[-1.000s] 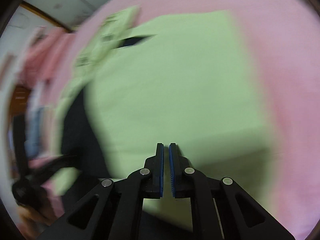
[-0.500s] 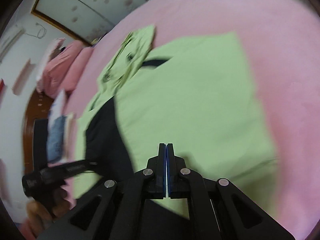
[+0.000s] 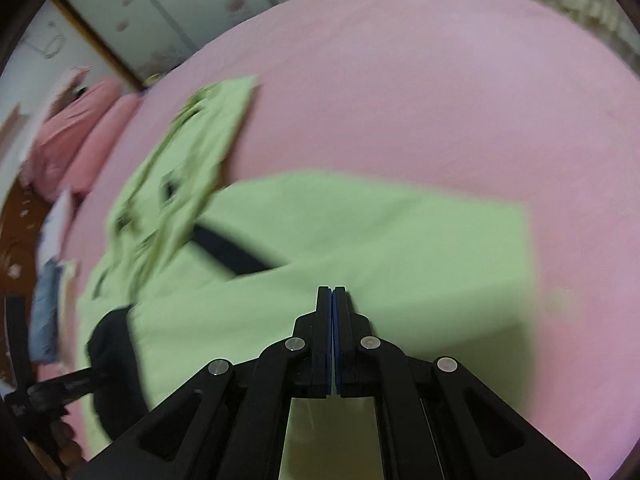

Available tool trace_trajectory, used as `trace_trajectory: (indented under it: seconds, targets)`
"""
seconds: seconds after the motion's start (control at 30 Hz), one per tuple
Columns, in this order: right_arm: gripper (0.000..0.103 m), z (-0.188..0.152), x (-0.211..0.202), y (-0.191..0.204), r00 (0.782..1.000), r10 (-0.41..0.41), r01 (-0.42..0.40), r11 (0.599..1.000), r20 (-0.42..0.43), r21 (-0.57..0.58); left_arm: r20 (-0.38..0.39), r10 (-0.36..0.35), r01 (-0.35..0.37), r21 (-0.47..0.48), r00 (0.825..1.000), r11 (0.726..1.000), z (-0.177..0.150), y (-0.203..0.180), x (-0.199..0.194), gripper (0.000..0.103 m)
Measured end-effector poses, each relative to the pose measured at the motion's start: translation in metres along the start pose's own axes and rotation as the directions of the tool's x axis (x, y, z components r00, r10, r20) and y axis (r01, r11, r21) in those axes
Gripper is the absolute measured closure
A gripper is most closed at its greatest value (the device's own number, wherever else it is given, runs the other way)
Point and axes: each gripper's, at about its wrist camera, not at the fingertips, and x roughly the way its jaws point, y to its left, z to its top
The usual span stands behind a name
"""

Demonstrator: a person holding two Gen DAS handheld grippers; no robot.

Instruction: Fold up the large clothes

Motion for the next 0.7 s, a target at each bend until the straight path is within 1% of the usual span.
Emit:
trace_trajectory:
  seconds: [0.03, 0.07, 0.1, 0.17, 0.2, 0.23, 0.27, 0.3, 0.43, 0.47, 0.53, 0.6, 0.63, 0.7]
  targets:
    - [0.103, 0.007, -0.001, -0.015, 0.998, -0.055, 0.055, 0.998, 0.004, 0.017, -0.003, -0.037, 0.036, -0.035, 0.999, 0.999, 0.005, 0.008, 0.003, 0.1]
    - [0.103, 0.013, -0.001, -0.025, 0.998, -0.066, 0.066, 0.997, 0.001, 0.032, -0.011, -0.058, 0.057, -0.048, 0.998, 0.997, 0.008, 0.012, 0.005, 0.1]
    - [0.103, 0.016, -0.002, -0.036, 0.999, -0.042, 0.043, 0.997, -0.011, 0.06, -0.014, -0.06, 0.06, -0.045, 0.998, 0.997, 0.007, 0.012, 0.005, 0.1]
    - [0.103, 0.018, -0.004, -0.045, 0.998, 0.034, -0.027, 0.991, -0.046, 0.134, 0.002, -0.041, 0.041, -0.009, 0.999, 0.999, 0.007, 0.01, 0.005, 0.099]
    - [0.103, 0.016, -0.006, -0.046, 0.998, 0.047, -0.038, 0.987, -0.052, 0.157, 0.013, -0.023, 0.022, 0.026, 1.0, 0.999, 0.003, 0.006, 0.003, 0.099]
    - [0.103, 0.012, -0.007, -0.049, 0.997, 0.048, -0.038, 0.985, -0.058, 0.17, 0.022, 0.001, -0.003, 0.064, 1.0, 0.998, -0.002, -0.001, 0.001, 0.099]
    - [0.103, 0.015, -0.001, -0.054, 0.997, 0.041, -0.03, 0.983, -0.06, 0.181, 0.026, 0.018, -0.02, 0.087, 0.999, 0.996, -0.007, -0.013, -0.003, 0.098]
    - [0.103, 0.012, -0.003, -0.053, 0.998, 0.035, -0.023, 0.981, -0.058, 0.192, 0.025, 0.033, -0.036, 0.105, 0.999, 0.994, -0.011, -0.016, -0.006, 0.098]
    - [0.103, -0.024, -0.026, -0.066, 0.999, -0.007, 0.016, 0.978, -0.044, 0.208, 0.012, 0.029, -0.03, 0.093, 1.0, 0.995, -0.03, -0.015, -0.015, 0.093]
    - [0.103, -0.04, -0.031, -0.066, 0.999, -0.021, 0.029, 0.979, -0.04, 0.2, 0.015, 0.023, -0.024, 0.1, 1.0, 0.995, -0.035, -0.009, -0.016, 0.091]
    - [0.103, -0.061, -0.042, -0.062, 0.997, -0.041, 0.051, 0.98, -0.058, 0.194, 0.017, 0.016, -0.018, 0.12, 1.0, 0.993, -0.044, -0.007, -0.018, 0.087]
    - [0.103, -0.088, -0.053, -0.064, 0.995, -0.03, 0.048, 0.977, -0.093, 0.206, 0.027, 0.002, -0.005, 0.14, 1.0, 0.99, -0.062, 0.0, -0.025, 0.082]
    - [0.103, -0.101, -0.059, -0.067, 0.994, -0.02, 0.043, 0.974, -0.107, 0.224, 0.026, -0.006, 0.002, 0.15, 1.0, 0.989, -0.068, 0.001, -0.029, 0.078]
    - [0.103, -0.127, -0.061, -0.065, 0.991, 0.003, 0.03, 0.968, -0.132, 0.248, 0.001, -0.017, 0.017, 0.18, 1.0, 0.984, -0.086, 0.002, -0.038, 0.077]
